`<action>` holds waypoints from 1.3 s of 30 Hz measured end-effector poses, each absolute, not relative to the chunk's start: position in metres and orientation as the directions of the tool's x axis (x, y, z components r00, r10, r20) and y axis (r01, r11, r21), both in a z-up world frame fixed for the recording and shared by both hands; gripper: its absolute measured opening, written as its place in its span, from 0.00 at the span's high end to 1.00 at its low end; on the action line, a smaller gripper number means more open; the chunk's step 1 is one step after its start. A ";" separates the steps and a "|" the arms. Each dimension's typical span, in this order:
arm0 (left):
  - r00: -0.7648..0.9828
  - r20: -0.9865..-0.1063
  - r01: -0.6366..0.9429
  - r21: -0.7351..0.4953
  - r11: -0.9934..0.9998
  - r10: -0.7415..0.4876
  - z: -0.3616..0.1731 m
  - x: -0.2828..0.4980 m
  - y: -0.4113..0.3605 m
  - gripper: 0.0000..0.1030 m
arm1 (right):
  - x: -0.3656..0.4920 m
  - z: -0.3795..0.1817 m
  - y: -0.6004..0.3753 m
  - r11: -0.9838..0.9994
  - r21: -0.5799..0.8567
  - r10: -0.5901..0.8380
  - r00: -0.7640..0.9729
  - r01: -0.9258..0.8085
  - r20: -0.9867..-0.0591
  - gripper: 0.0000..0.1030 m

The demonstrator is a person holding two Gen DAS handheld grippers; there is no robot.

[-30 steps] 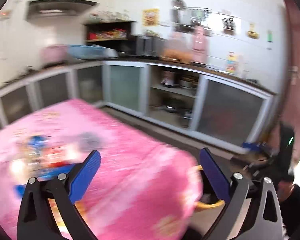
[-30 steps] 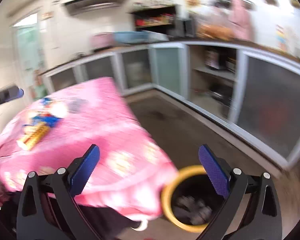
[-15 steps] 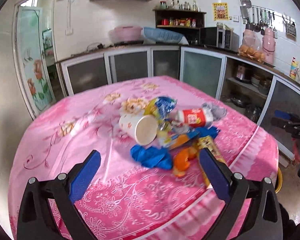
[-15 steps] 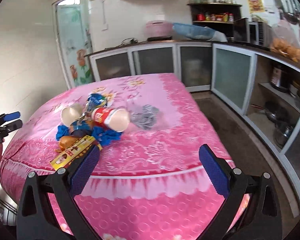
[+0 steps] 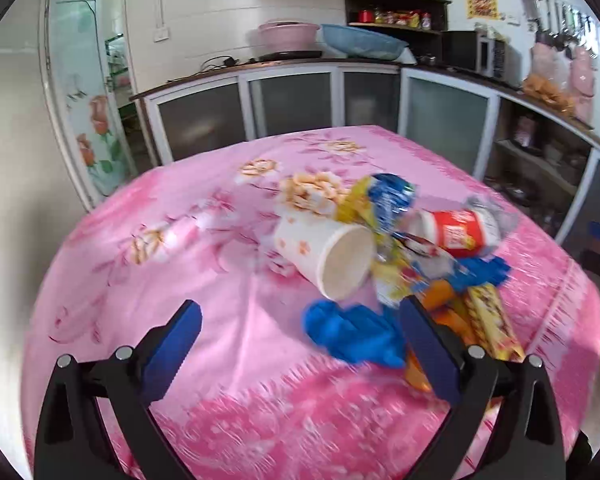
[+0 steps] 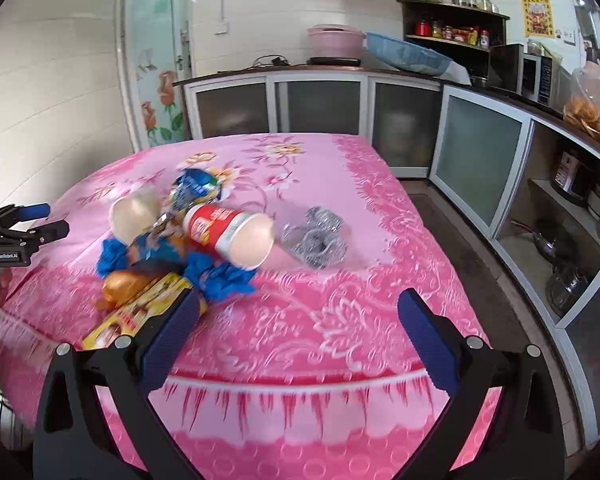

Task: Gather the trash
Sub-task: 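Swing both tools back over the remaining trash on the bed, then grasp the white paper cup with the left tool while the right tool grasps the silver mesh net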

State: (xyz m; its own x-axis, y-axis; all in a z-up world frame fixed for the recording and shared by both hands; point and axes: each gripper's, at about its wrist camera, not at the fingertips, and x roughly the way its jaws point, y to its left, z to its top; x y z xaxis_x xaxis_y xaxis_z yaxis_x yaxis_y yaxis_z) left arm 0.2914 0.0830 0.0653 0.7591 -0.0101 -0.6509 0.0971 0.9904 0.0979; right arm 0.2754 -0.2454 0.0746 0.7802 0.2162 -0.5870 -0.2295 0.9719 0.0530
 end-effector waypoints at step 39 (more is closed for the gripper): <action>0.486 -0.868 0.035 0.131 0.991 0.098 0.020 0.430 0.078 0.97 | 0.439 0.009 -0.236 0.968 0.034 0.174 0.567 -0.249 -0.805 0.89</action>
